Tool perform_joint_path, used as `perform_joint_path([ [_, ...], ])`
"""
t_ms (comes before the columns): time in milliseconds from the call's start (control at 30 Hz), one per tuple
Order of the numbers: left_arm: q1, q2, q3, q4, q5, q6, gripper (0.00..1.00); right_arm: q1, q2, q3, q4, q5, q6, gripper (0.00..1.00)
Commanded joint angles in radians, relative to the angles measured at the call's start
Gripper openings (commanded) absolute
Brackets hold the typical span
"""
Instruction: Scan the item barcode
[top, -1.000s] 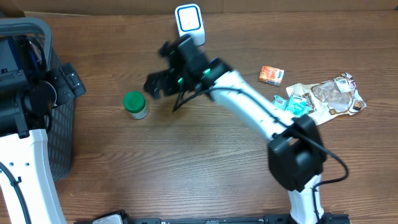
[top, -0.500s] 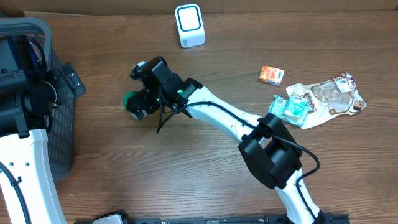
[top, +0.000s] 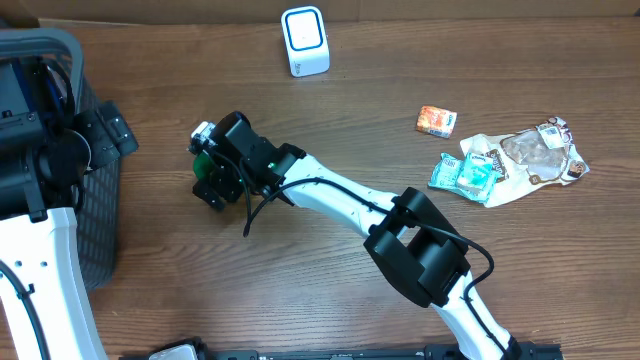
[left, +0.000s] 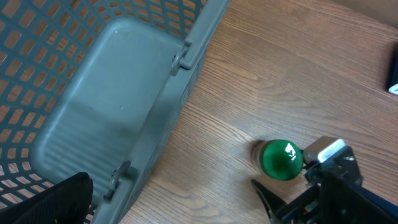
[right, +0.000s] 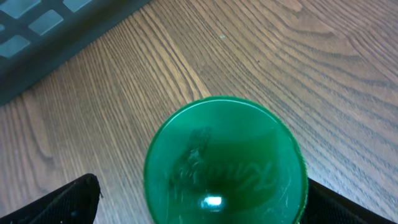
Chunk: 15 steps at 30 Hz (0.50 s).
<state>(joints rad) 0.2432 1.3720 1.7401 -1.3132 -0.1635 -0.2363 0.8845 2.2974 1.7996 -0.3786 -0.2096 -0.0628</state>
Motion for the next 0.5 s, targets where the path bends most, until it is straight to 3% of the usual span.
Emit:
perform_joint_path([
  [0, 0.005, -0.004, 0.011, 0.002, 0.004, -0.011, 0.99, -0.002, 0.020, 0.019, 0.022, 0.038, -0.021, 1.00],
  [267, 0.005, -0.004, 0.011, 0.002, 0.004, -0.010, 0.99, -0.005, 0.023, 0.019, 0.041, 0.037, -0.021, 0.97],
  [467, 0.005, -0.004, 0.011, 0.002, 0.004, -0.011, 1.00, -0.005, 0.023, 0.019, 0.026, 0.036, -0.016, 0.73],
])
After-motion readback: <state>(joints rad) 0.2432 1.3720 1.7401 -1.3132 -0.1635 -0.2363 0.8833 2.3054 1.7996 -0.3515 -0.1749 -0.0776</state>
